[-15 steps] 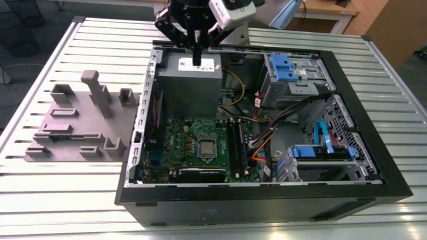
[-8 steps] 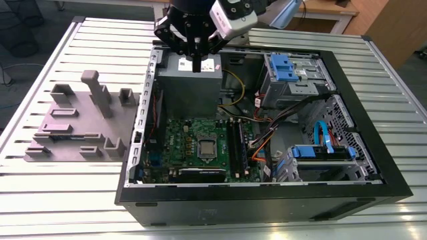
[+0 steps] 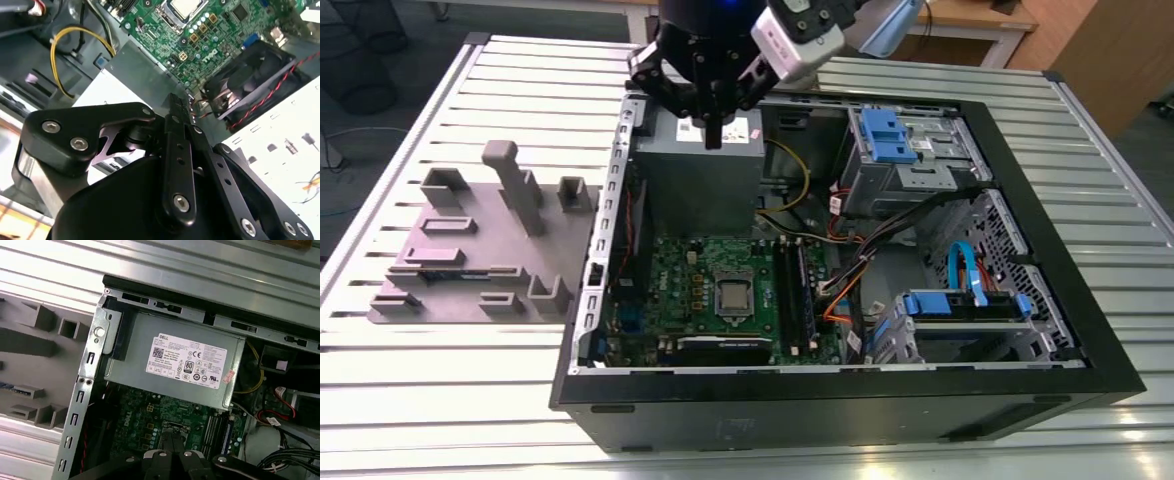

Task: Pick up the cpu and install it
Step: 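Install the first cpu locking lever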

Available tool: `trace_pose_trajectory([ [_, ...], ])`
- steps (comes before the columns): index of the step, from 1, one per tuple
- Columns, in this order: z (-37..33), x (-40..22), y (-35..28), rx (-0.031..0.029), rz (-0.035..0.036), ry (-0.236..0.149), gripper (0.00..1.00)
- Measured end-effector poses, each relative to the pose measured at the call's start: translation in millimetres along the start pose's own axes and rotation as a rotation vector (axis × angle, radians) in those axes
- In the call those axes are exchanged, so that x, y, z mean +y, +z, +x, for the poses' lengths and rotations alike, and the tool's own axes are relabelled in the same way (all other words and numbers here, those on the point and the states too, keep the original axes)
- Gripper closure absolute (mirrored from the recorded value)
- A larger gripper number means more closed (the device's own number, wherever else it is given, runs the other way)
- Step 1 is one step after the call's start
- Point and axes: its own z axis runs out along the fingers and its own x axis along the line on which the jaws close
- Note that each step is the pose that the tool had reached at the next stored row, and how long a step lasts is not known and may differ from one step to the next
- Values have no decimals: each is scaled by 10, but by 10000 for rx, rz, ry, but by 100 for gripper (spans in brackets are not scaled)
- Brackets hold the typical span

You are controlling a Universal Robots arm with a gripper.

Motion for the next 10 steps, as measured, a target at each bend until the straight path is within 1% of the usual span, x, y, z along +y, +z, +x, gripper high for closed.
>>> trace_pose_trajectory([
  [2,0,-1,19,25,-10,-358,90],
  [4,1,-4,39,48,-19,-612,90],
  [6,5,-19,56,60,-21,-715,90],
  [10,20,-75,90,71,-26,-820,90],
])
